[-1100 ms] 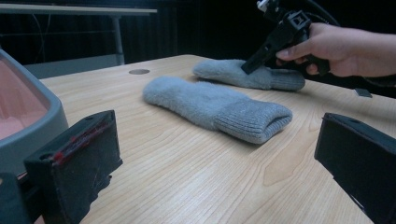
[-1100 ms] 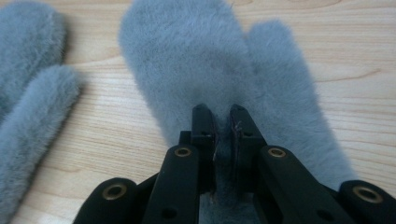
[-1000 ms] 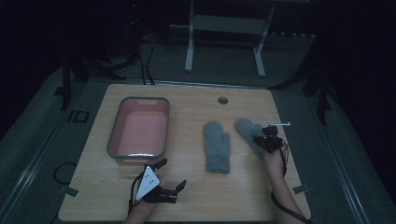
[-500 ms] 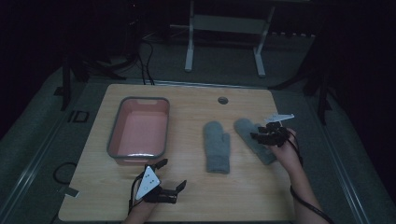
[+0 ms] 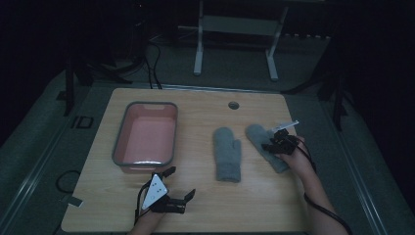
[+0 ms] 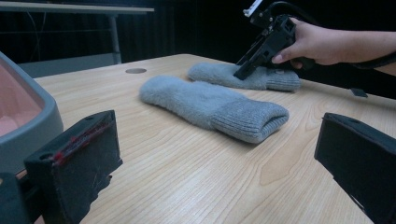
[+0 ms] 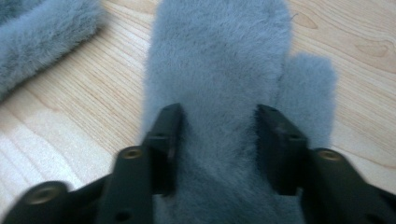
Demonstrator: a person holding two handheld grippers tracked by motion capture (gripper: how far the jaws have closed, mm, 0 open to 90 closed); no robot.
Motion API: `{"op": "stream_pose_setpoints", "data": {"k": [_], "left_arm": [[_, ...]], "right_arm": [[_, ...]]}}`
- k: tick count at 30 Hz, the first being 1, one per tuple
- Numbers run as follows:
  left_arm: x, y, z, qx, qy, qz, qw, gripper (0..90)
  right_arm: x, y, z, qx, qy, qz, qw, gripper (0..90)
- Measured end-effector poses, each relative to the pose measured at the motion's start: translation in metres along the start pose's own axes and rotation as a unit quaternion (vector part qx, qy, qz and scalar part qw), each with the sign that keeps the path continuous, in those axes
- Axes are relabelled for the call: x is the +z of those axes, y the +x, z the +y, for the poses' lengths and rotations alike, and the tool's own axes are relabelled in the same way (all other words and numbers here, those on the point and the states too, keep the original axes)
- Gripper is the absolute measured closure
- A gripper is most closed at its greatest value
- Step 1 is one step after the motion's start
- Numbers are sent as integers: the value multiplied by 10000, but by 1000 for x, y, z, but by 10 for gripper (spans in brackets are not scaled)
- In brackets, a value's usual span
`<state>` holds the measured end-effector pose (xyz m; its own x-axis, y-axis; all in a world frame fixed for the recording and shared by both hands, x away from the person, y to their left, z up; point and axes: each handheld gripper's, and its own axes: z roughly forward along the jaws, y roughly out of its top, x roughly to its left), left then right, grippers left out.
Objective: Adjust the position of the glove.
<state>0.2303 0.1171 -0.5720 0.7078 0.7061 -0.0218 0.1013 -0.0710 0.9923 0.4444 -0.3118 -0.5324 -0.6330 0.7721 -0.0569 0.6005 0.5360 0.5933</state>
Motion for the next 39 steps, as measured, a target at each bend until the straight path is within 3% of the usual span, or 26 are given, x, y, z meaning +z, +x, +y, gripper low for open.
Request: {"op": "stream_pose_setpoints", "data": {"k": [2,6,9,13,14,15,16,23,27,28,29,33,34,35,37,39], "left_arm": [[0,0,0,5,1,-1,10000,4],[0,0,0,-10,1,4,10000,5],[0,0,0,-11,-3,12,10000,4],[0,0,0,-13,11,19,10000,4],[0,0,0,-13,11,19,10000,4],[0,0,0,-6,13,16,10000,4],[0,0,0,4,22,16,10000,4],[0,0,0,6,23,-2,10000,4],[1,-1,0,7,27,-25,10000,4],[1,-1,0,10,30,-25,10000,5],[1,-1,0,10,31,-24,10000,5],[1,-1,0,-2,42,-24,10000,5],[1,0,0,-1,48,-32,10000,4],[1,0,0,-1,48,-32,10000,4],[1,0,0,-3,44,-28,10000,5],[1,0,0,1,45,-23,10000,5]], "right_arm": [[1,3,-2,96,-88,-47,9999,634],[-2,5,-8,721,-384,-57,9966,789],[-6,13,-8,1093,-437,-418,9922,813],[-18,24,-1,1873,-489,-788,9779,820],[-18,24,-1,1873,-489,-788,9779,820],[-20,27,1,2027,-483,-876,9741,819],[-24,34,3,2301,-440,-1062,9664,820],[-25,52,0,2546,-145,-1724,9515,819],[-22,54,-5,2579,-116,-1694,9511,815],[-16,54,-9,2514,-60,-1621,9542,805],[-14,54,-10,2512,-69,-1573,9550,799],[-14,52,-13,2554,-139,-1489,9552,756],[-16,51,-12,2555,-192,-1349,9572,629],[-19,51,-12,2525,-245,-1311,9584,570],[-25,50,-13,2601,-377,-1083,9587,482],[-28,50,-13,2608,-385,-1004,9594,448]]}}
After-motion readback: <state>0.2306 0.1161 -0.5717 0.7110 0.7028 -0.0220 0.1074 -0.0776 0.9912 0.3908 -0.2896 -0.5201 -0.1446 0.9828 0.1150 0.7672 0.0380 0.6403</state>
